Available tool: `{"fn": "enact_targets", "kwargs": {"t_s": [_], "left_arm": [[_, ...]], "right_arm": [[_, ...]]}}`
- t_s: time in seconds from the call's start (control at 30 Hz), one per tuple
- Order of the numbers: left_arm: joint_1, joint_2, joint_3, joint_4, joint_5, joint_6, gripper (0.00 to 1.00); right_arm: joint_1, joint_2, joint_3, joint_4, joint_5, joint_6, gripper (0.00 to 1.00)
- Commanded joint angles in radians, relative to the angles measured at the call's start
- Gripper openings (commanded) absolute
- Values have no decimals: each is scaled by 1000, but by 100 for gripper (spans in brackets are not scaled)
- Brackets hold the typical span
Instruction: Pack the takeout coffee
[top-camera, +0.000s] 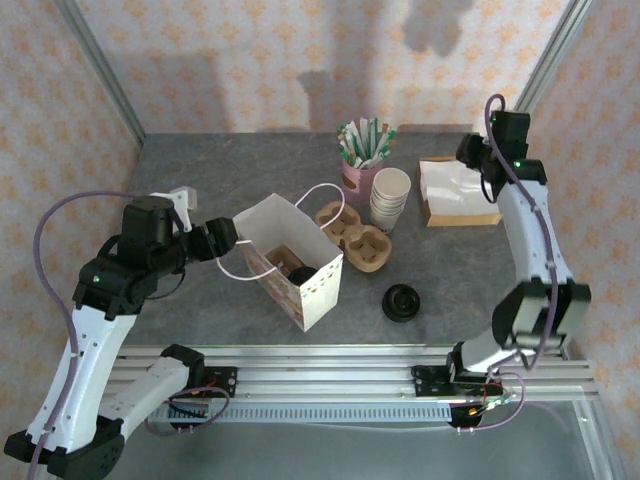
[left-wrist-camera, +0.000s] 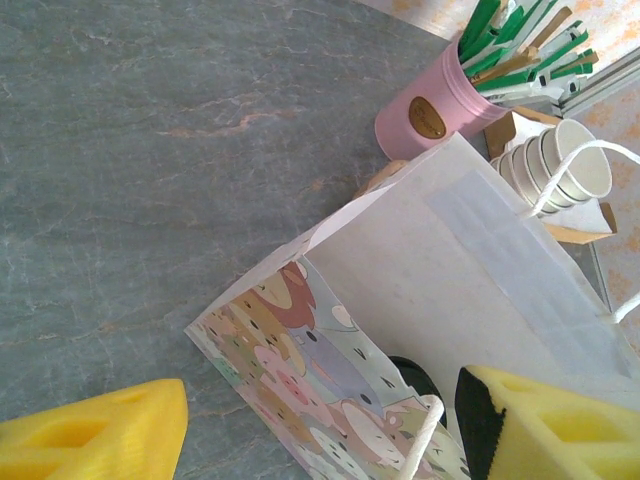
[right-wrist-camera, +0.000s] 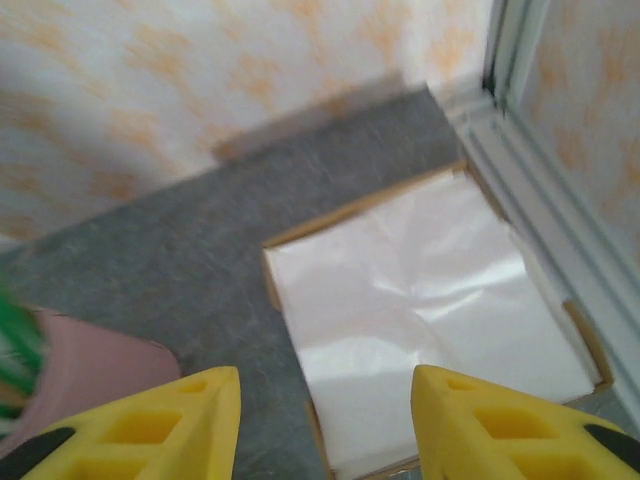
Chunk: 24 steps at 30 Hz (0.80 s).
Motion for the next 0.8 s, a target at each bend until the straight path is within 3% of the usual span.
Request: {"fn": "enact_targets", "kwargs": {"t_s": [0.0,0.3,0.5,0.77], "left_arm": [[-7,-1,19,-35,19,48,73],[-7,-6,3,-51,31,75,76],[-7,-10,-14,-42,30,80,76],[-7,-7,-13,-42,28,82,76]], "right_arm": [[-52,125,31,-12,-97,28,49],[-59,464,245,-82,-31,-51,58],[-59,544,283,-98,-44,-49,62],[-60,606,295,-122,-7,-45,59]]}}
